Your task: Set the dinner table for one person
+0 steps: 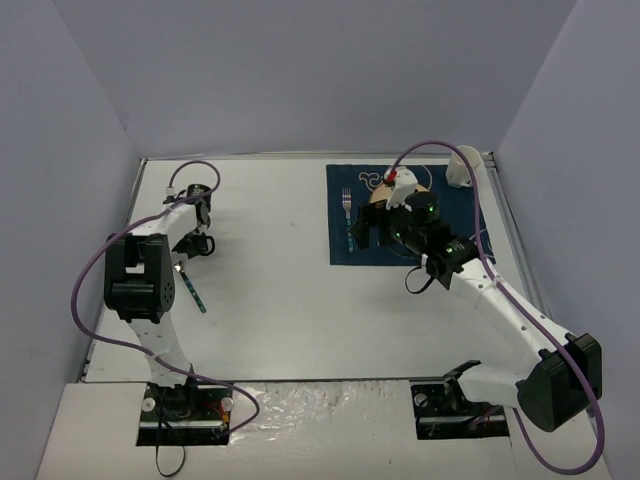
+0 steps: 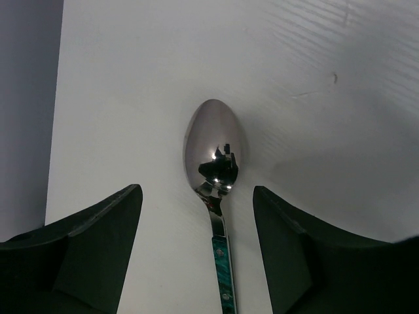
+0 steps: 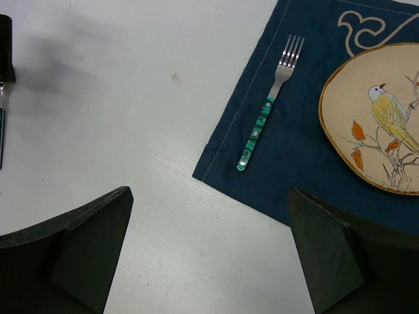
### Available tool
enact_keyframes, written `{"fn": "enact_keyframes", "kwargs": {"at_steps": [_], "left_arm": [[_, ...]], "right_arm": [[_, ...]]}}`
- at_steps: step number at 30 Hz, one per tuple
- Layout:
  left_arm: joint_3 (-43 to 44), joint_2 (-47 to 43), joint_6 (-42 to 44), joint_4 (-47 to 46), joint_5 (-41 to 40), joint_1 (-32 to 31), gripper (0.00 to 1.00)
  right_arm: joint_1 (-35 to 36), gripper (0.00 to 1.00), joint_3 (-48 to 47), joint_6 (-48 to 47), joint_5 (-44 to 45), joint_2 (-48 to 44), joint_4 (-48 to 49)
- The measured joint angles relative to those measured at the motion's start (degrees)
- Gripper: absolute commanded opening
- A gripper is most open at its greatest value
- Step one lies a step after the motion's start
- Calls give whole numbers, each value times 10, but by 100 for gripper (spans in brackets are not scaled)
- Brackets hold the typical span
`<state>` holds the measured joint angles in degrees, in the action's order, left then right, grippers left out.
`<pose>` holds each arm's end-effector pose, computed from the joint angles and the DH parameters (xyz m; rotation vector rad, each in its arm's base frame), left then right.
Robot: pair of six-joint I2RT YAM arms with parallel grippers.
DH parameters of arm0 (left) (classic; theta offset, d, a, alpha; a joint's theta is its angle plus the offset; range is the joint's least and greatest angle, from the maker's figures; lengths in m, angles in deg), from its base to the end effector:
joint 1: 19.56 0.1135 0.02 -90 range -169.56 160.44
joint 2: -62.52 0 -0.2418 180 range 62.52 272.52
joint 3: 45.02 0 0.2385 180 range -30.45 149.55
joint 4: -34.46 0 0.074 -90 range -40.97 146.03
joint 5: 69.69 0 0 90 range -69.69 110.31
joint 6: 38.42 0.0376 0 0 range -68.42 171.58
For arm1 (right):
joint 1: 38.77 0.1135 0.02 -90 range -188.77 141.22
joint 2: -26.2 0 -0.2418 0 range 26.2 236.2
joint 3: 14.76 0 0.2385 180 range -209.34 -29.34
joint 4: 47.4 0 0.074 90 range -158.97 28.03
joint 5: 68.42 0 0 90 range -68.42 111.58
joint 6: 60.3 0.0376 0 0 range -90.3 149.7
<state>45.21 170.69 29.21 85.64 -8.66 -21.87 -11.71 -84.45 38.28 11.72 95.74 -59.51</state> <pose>0.3608 0.0037 0.1699 -0.5809 2.5660 0.5597 0.2487 0.1343 0.3177 -0.4159 1.7679 0.5981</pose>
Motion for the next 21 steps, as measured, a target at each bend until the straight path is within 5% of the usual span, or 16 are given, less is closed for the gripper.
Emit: {"fn": "enact_keyframes", "kwargs": {"at_steps": [21], "left_arm": [[74,99,40,64,-70,-17,50]], "right_arm": [[0,100,3,0,11,-3,1]]}}
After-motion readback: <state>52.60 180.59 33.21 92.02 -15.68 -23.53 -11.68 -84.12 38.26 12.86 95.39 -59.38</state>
